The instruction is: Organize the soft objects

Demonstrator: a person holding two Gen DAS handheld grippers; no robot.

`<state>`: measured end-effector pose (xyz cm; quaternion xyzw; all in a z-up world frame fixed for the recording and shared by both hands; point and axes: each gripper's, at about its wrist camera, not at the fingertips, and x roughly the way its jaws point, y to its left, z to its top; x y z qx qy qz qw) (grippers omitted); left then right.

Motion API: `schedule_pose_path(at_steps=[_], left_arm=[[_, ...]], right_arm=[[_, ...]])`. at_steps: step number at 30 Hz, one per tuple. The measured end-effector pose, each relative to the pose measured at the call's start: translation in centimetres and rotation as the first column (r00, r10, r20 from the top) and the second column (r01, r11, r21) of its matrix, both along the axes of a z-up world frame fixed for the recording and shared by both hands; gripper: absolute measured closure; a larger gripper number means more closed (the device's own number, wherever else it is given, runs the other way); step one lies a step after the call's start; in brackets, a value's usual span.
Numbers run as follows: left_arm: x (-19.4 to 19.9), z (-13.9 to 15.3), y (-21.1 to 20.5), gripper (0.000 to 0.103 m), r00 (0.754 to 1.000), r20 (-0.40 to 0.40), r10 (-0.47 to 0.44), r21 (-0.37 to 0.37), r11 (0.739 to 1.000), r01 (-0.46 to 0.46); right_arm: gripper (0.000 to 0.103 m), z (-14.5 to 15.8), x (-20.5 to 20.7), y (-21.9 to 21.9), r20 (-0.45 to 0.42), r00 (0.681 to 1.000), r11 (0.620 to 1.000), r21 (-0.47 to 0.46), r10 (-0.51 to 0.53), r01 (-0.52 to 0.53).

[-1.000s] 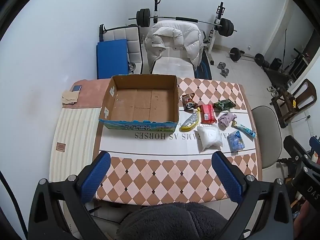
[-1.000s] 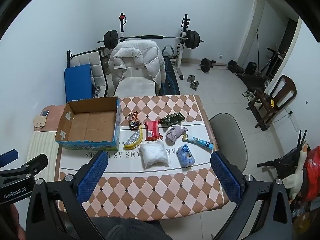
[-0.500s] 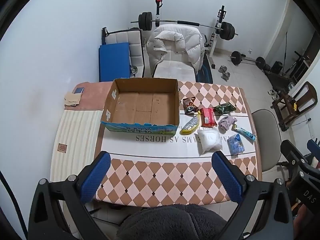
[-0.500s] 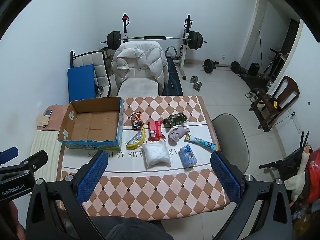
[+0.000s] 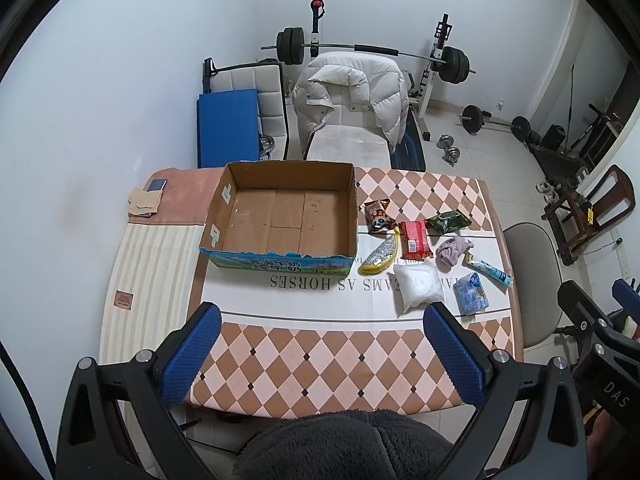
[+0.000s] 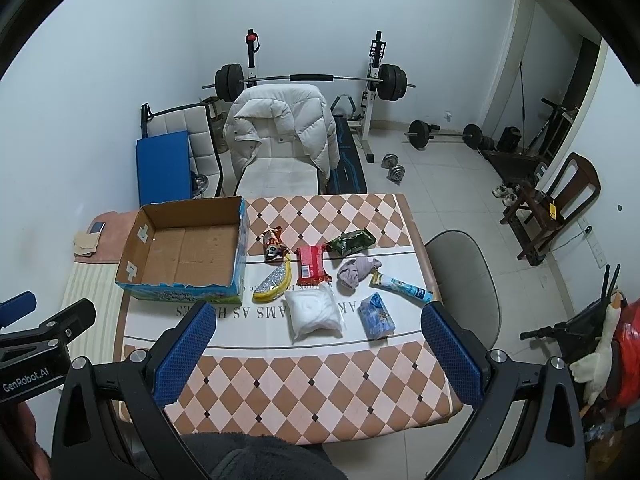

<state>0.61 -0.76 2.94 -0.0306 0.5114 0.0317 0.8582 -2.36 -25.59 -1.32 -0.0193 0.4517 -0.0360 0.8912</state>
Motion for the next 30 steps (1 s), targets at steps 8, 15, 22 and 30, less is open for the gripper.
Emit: schedule_pose_path(at_steps=[8, 15, 22, 30], left_arm=[[0.4, -0.6, -0.1, 0.000, 1.000, -0.001, 0.001, 0.006, 1.000, -0.001], [0.5, -0.9, 0.4, 0.000, 1.000, 0.000, -0.006, 0.005, 1.000, 0.006], [0.5, -0.9, 0.3, 0.000, 1.000, 0.002, -0.004, 0.006, 1.000, 0.004], [0.9, -1.0, 0.2, 0.000, 1.000, 0.007, 0.000, 0.009, 1.000, 0.000]], right_arm=[[0.000, 0.1, 0.4, -0.1, -0.002, 1.000, 1.000, 0.002, 0.005, -0.005], [0.000, 0.0, 1.3, -0.1, -0.002, 1.000, 1.000, 0.000, 0.009, -0.009], [0.000, -0.1, 1.7, -0.2, -0.002, 1.000, 1.000, -0.008, 0.004, -0.004], [0.000, 0.0, 1.9, -0.4, 0.005, 1.000, 1.000, -0.009, 0.006, -0.006]])
